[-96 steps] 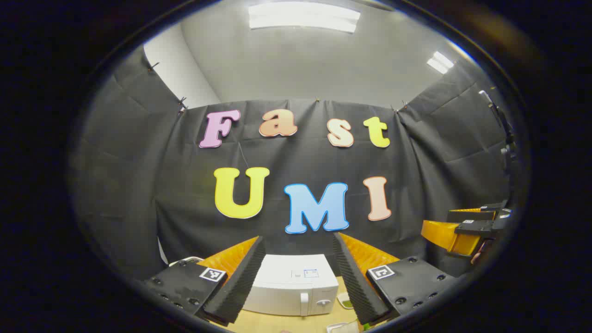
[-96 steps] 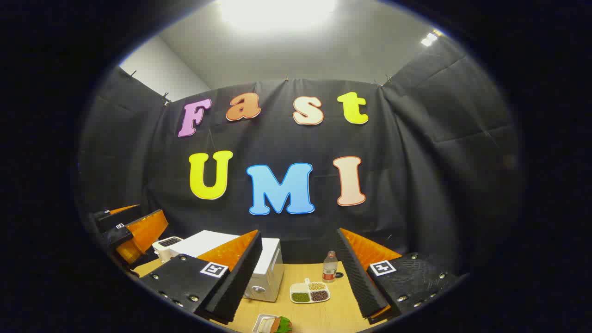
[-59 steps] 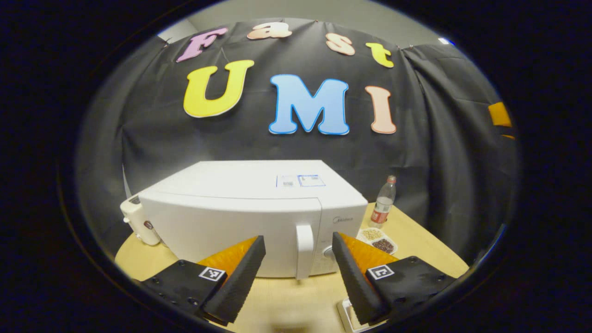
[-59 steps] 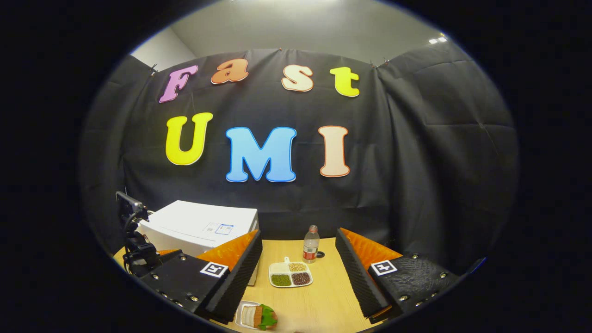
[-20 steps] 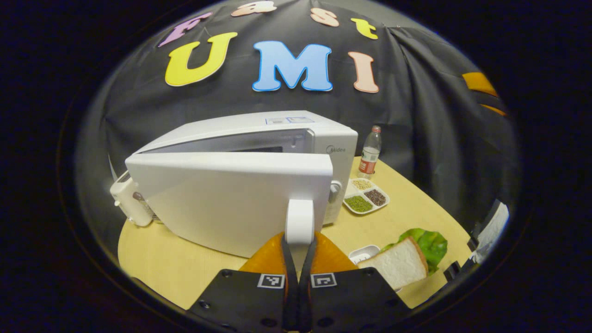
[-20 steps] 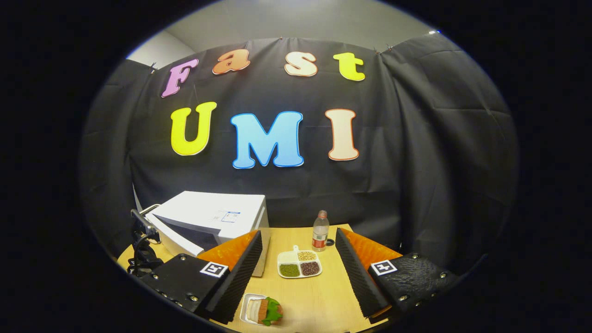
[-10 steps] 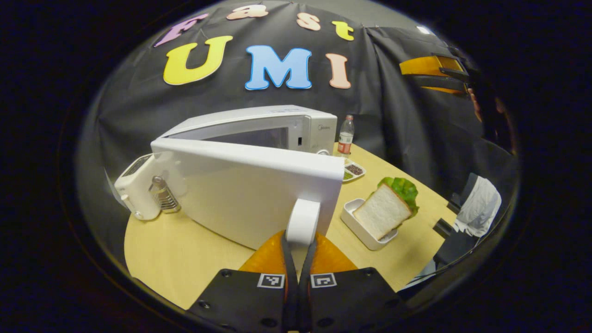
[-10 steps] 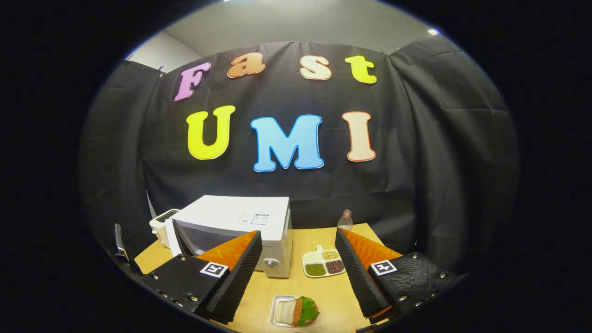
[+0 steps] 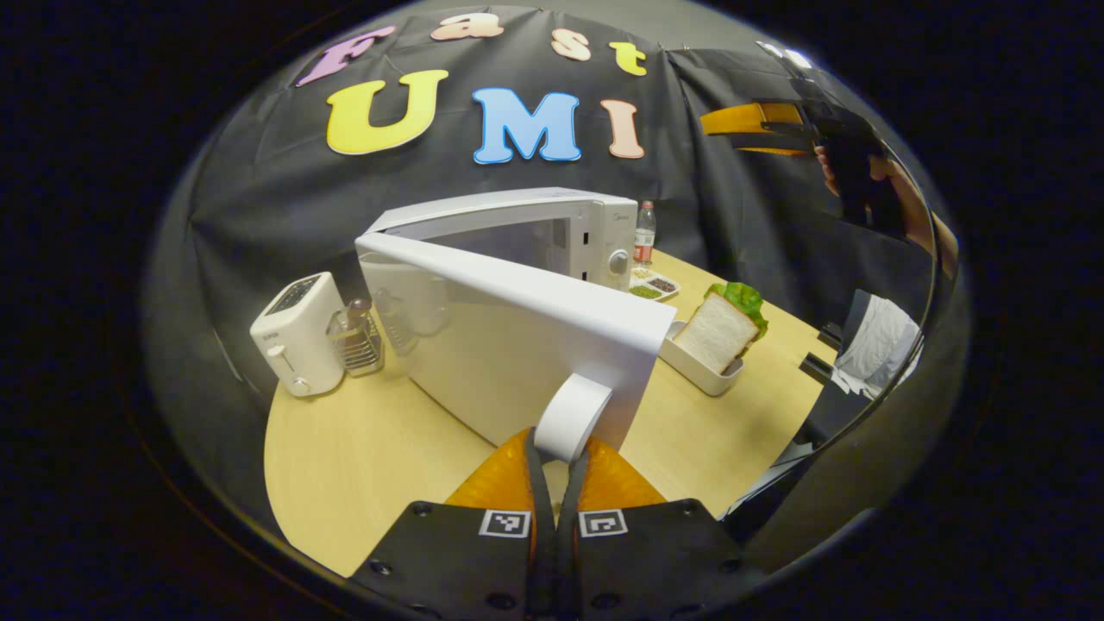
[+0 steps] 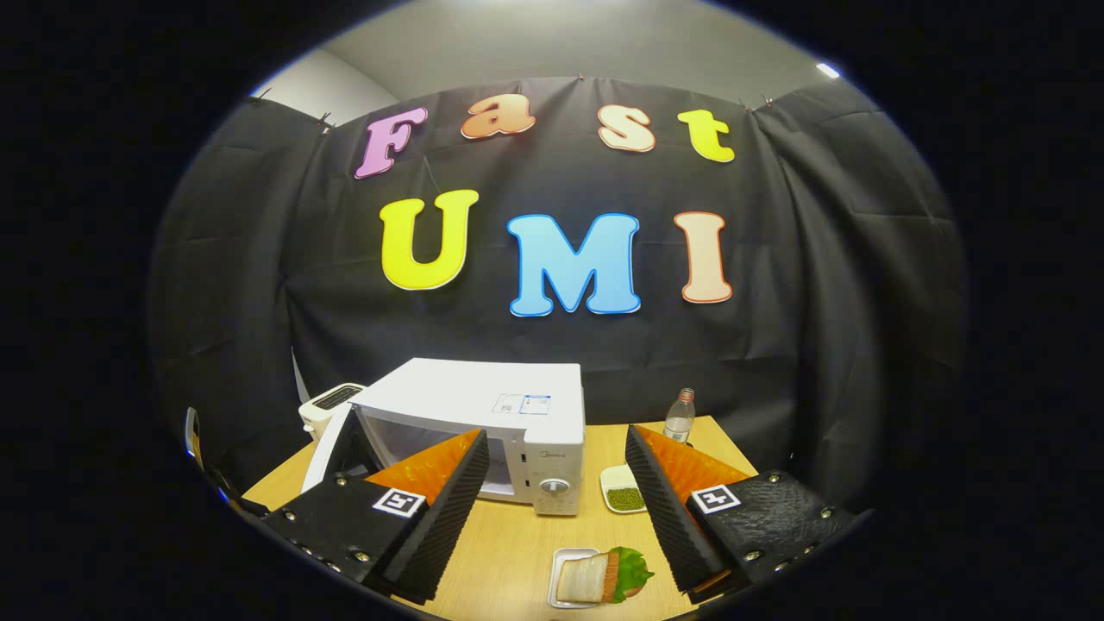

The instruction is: Open the microwave oven with the left hand, put the food in, and close the microwave oven.

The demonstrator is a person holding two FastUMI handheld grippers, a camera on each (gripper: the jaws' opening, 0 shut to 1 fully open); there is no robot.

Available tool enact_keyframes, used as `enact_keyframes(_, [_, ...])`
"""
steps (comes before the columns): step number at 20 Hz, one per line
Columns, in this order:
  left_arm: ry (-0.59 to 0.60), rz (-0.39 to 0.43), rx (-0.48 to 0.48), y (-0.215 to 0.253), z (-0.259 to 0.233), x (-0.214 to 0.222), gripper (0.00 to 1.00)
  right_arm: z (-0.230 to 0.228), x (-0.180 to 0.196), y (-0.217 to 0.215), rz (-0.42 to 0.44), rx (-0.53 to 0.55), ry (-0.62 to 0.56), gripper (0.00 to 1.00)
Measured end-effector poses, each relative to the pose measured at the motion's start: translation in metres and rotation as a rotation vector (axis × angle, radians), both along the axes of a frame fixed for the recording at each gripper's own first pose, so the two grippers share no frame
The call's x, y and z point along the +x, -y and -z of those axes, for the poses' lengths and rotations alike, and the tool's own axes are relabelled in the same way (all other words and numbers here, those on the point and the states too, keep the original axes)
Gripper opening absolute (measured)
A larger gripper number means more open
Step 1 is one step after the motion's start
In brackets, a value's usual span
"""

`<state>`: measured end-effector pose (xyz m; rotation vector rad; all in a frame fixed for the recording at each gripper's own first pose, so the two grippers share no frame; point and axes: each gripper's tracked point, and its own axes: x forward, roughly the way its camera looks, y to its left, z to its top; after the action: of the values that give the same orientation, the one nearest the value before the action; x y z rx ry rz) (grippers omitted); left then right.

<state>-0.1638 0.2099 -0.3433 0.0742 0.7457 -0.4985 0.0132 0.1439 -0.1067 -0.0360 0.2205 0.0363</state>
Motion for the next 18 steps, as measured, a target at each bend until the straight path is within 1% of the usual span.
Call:
enact_keyframes(2, [-0.007, 0.002, -0.012, -0.019, 0.000, -0.006, 0.06, -0.001, 0.001, -0.012, -0.010, -0.006, 0.001, 0.96])
enact_keyframes(6, [-0.004, -0.004, 0.002, -0.063, 0.000, -0.014, 0.07, 0.002, 0.001, -0.029, -0.019, -0.028, -0.008, 0.96])
enact_keyframes(9, [0.016, -0.056, 0.017, -0.101, 0.000, -0.016, 0.08, 0.007, 0.002, -0.040, -0.029, -0.030, -0.026, 0.96])
enact_keyframes(12, [0.031, -0.129, 0.037, -0.128, 0.002, -0.015, 0.09, 0.018, 0.001, -0.050, -0.054, -0.026, -0.064, 0.96])
enact_keyframes(16, [0.050, -0.166, 0.037, -0.137, 0.002, -0.015, 0.08, 0.028, 0.001, -0.052, -0.064, -0.018, -0.104, 0.96])
enact_keyframes(17, [0.051, -0.168, 0.040, -0.138, 0.003, -0.016, 0.10, 0.029, 0.000, -0.054, -0.066, -0.017, -0.108, 0.96])
enact_keyframes(18, [0.064, -0.173, 0.026, -0.139, -0.001, -0.017, 0.14, 0.030, 0.000, -0.053, -0.068, -0.018, -0.111, 0.96])
